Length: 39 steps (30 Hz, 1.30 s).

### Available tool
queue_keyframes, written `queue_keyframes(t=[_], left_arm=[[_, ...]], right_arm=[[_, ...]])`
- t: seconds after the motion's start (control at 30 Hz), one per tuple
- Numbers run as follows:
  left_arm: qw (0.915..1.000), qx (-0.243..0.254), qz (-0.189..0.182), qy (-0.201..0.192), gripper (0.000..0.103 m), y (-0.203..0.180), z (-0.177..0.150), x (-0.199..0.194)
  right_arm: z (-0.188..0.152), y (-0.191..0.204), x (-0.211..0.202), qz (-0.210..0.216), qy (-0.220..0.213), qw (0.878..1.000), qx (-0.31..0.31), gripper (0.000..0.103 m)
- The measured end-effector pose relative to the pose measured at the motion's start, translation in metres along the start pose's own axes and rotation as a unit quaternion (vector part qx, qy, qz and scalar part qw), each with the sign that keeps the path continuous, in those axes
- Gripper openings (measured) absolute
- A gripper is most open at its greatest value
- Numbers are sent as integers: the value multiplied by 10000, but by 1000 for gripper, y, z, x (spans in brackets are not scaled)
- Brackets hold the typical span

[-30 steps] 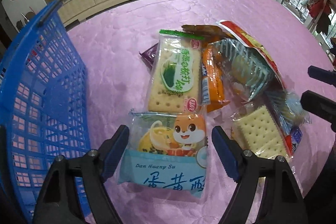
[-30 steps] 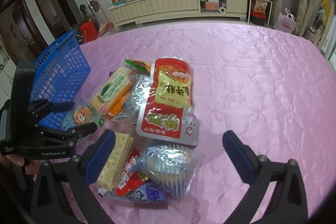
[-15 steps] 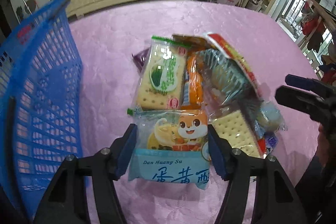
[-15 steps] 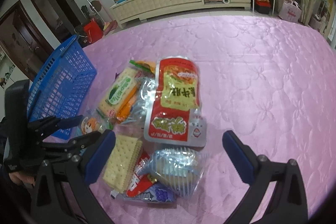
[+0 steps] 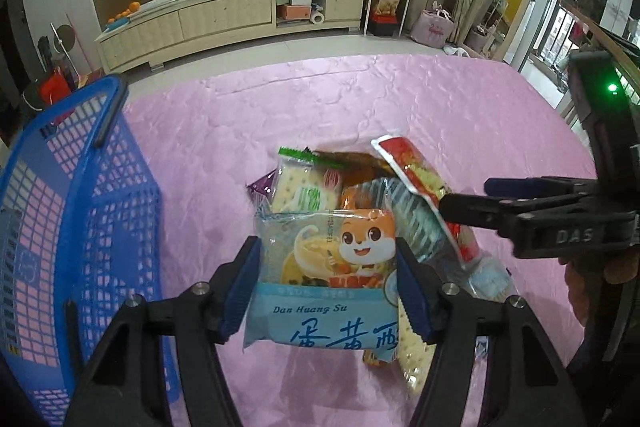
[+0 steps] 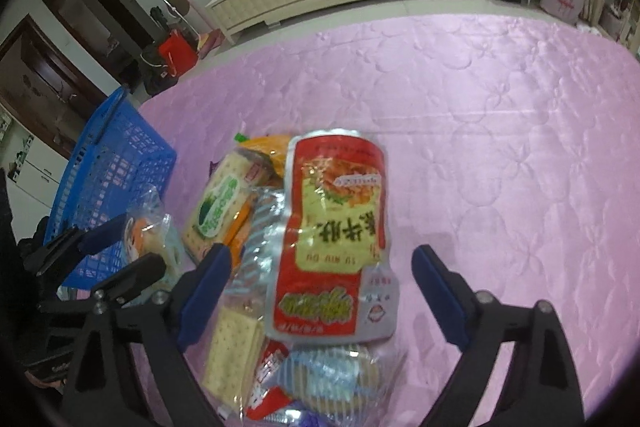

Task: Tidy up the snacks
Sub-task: 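Grasp the red noodle snack bag with the right tool while the left tool lifts its bag, then carry both bags over the basket and release the Dan Huang Su bag from the left tool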

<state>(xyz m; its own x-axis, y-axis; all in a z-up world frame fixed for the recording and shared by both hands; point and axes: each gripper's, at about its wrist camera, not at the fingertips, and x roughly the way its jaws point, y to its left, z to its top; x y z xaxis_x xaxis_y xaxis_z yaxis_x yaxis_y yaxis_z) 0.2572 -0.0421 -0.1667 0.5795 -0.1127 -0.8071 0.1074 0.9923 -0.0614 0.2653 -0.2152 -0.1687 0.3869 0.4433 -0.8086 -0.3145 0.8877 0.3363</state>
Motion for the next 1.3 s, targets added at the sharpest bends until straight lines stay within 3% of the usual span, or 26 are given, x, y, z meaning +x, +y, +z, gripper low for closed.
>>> queue_keyframes(t=[0.2,0.33,0.53,0.83,1.3], left_arm=[[10000,39,-45,23,62,-2,10,6],[9999,67,-53,55,62,-5,16,9],[9997,-78,-125,196,62,-9,11,3],[9996,-257,-116,-100,62,-14,0,-46],[9940,-156,91,-1077,62,-1,-19,-187]], right_arm=[[1,-7,21,342,384,9986,107,77],[-2,-12,21,553,370,9978,37,72],[-4,-14,13,785,397,9961,67,53],[-16,16,-62,220,-258,9972,-668,51],[-53,111,-168,-171,-1002,9820,-1594,51]])
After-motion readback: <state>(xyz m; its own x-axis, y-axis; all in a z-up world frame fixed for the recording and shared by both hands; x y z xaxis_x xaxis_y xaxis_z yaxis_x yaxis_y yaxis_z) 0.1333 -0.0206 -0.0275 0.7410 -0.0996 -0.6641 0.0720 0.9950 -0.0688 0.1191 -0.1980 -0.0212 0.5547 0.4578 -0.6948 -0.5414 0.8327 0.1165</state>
